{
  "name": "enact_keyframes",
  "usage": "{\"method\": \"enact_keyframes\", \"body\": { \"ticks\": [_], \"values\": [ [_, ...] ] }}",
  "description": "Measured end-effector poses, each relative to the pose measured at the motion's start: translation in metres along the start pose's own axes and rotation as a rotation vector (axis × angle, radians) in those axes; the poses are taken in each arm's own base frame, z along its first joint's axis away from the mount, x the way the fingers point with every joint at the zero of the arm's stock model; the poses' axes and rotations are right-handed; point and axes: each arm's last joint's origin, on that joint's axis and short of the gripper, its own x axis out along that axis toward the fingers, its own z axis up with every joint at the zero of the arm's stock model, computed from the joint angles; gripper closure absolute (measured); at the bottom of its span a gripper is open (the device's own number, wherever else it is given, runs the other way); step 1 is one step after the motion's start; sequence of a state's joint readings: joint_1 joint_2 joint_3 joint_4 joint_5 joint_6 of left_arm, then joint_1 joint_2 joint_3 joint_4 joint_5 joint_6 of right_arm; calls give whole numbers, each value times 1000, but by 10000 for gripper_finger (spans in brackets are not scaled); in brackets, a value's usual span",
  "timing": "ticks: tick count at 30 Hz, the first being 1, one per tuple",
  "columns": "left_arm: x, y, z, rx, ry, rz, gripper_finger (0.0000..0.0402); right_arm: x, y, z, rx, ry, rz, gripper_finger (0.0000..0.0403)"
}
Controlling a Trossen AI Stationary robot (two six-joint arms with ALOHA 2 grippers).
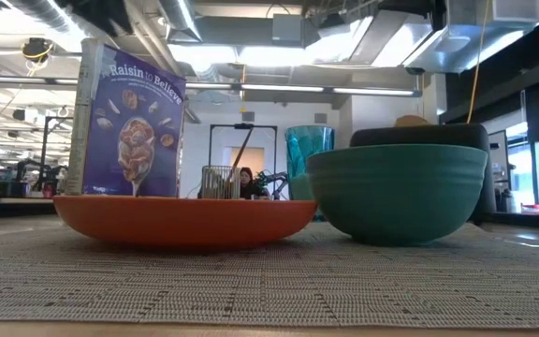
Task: Arrange a breakfast setting
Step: Pour the cereal into the blue bowl from the cereal box
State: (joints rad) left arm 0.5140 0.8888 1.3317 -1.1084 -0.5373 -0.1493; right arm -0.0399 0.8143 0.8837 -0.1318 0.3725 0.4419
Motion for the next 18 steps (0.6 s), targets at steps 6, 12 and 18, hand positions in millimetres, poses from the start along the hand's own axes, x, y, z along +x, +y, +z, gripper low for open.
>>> {"method": "enact_keyframes", "body": {
  "ticks": [6,12,18],
  "values": [
    [11,5,-1,38,73,62,159,0,0,0,-1,1,0,164],
    [31,9,-2,91,207,34,190,0,0,0,-1,1,-1,164],
    [52,14,-2,69,314,38,225,0,0,-1,-4,17,17,164]
  ]
}}
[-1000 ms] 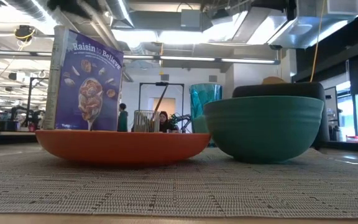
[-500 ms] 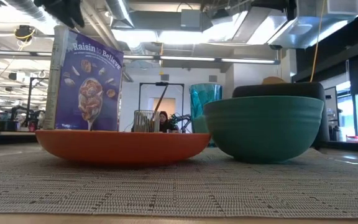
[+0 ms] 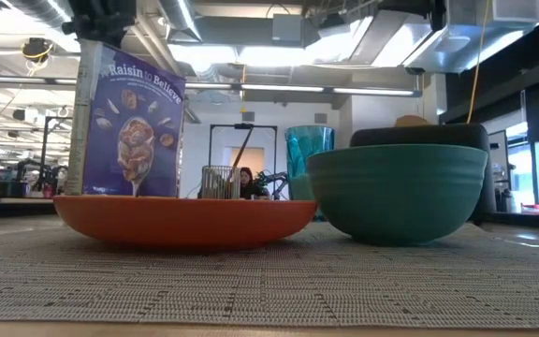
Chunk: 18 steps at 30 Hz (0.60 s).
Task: Arrange a breakfast setting
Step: Pour the cereal into the blue bowl from the cereal box
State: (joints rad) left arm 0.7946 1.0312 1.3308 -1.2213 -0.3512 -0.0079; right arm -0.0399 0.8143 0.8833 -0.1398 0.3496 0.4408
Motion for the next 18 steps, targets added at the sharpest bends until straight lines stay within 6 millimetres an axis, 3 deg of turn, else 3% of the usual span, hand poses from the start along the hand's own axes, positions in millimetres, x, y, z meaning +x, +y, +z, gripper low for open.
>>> {"method": "enact_keyframes", "body": {
  "ticks": [10,14,18],
  "values": [
    [10,2,3,12,39,-63,386,0,-3,-6,3,59,-25,164],
    [7,3,1,12,47,-64,397,0,-3,-6,3,66,-16,164],
    [-10,8,2,20,64,-68,399,0,-2,-6,4,71,-1,164]
  ]
}}
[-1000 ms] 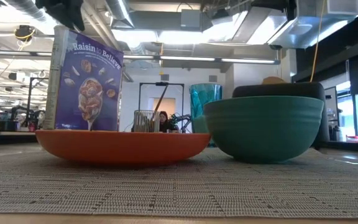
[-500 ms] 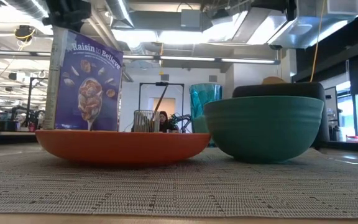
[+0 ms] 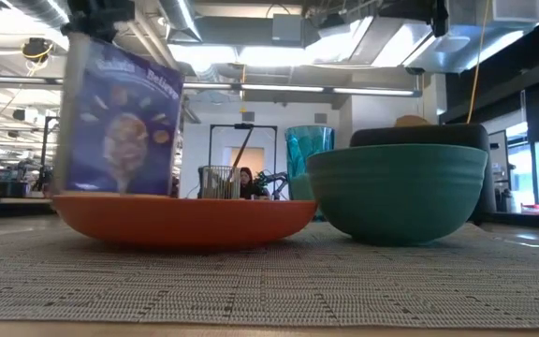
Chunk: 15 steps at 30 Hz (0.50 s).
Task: Arrange a breakfast setting
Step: Pour the cereal into the blue bowl from the cereal box
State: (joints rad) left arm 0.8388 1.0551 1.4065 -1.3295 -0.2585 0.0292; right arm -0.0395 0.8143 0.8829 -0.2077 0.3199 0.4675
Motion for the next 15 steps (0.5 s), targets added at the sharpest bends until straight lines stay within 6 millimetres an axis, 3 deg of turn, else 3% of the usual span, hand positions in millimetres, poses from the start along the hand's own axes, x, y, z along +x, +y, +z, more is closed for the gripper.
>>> {"method": "enact_keyframes", "body": {
  "ticks": [6,15],
  "values": [
    [-42,6,0,1,-50,-8,400,0,1,3,11,-30,14,164],
    [-91,1,-7,239,-161,-349,401,0,7,11,42,-108,84,164]
  ]
}}
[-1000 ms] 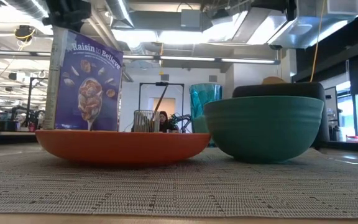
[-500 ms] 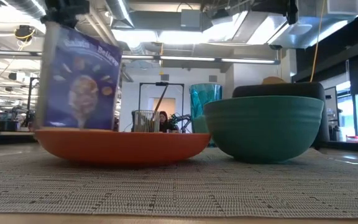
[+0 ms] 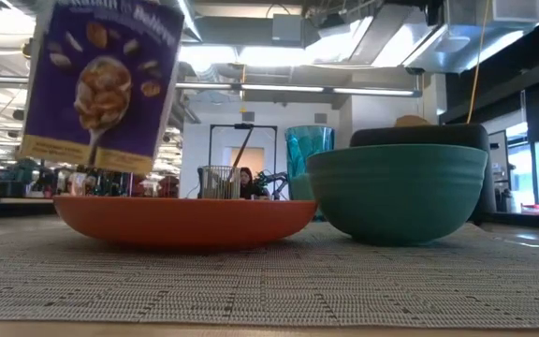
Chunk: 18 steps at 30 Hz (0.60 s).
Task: Arrange a breakfast setting
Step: Pour the cereal into the blue bowl from the cereal box
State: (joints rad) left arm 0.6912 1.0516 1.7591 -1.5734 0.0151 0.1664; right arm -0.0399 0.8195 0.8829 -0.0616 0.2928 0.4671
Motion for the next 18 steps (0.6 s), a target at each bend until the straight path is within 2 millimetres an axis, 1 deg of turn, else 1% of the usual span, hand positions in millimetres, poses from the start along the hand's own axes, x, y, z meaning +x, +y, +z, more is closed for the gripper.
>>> {"method": "enact_keyframes", "body": {
  "ticks": [5,9,12,18],
  "values": [
    [-4,-11,1,83,-41,-183,401,9,2,-5,-3,45,30,164],
    [-1,-19,5,112,-36,-298,401,22,10,-1,-11,86,70,164],
    [9,-27,12,123,2,-341,401,34,19,7,-62,135,71,164],
    [38,-48,36,197,64,-348,401,60,39,29,-208,249,30,164]
  ]
}}
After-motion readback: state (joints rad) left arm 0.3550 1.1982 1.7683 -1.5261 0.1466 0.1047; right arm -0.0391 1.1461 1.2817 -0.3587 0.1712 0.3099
